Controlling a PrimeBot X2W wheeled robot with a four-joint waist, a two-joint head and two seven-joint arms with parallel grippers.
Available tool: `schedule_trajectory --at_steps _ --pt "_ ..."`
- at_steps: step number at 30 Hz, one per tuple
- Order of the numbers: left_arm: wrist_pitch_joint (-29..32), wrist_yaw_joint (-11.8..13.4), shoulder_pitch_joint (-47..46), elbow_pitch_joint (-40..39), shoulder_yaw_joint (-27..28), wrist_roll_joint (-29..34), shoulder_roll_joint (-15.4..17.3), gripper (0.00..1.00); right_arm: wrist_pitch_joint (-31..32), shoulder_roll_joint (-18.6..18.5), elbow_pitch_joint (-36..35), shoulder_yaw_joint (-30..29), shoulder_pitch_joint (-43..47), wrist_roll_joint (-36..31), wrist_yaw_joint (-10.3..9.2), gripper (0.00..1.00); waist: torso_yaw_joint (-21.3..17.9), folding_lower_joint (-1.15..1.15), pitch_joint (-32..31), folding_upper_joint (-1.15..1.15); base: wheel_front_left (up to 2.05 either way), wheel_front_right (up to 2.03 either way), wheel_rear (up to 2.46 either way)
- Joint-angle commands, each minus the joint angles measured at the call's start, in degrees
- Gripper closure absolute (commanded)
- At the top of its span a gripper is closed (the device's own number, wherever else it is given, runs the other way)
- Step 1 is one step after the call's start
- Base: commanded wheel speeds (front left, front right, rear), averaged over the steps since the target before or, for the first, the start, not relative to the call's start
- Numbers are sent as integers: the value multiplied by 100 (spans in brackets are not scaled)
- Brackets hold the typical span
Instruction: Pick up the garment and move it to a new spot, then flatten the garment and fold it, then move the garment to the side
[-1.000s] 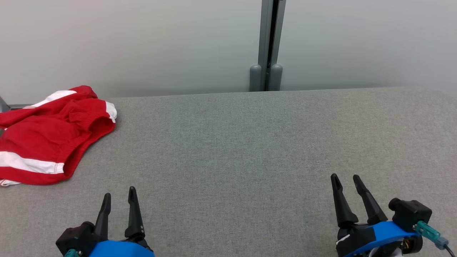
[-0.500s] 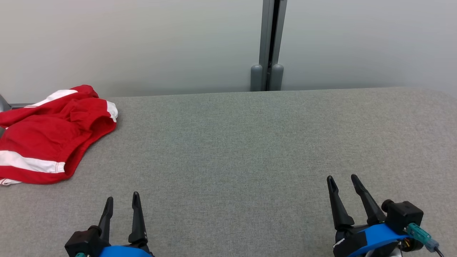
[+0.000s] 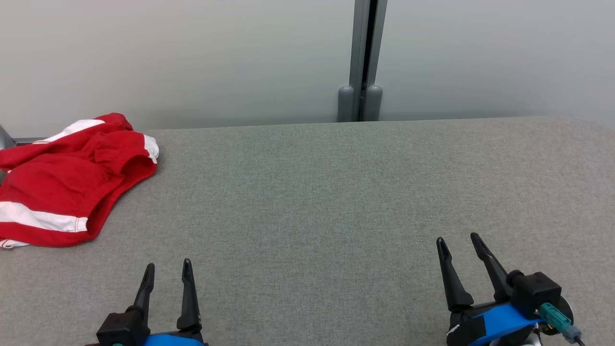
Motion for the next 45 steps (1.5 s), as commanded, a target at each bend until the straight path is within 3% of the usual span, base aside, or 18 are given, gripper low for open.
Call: schedule_trajectory --at_steps 1,12,39,45 --pt "-49 21 67 -21 -2 91 20 0 -52 -38 -28 12 -31 -94 2 0 0 0 1 0 0 0 0" --pt "-149 29 90 61 -29 444 20 0 -151 -41 -21 32 -27 -485 2 0 8 0 22 0 0 0 0" --pt "-146 12 25 188 -13 343 19 0 -151 -39 -19 27 -24 -433 2 0 21 0 30 0 0 0 0" --pt "-147 19 -42 180 -26 346 19 0 -150 -37 -55 -66 41 -442 2 0 213 0 42 0 0 0 0"
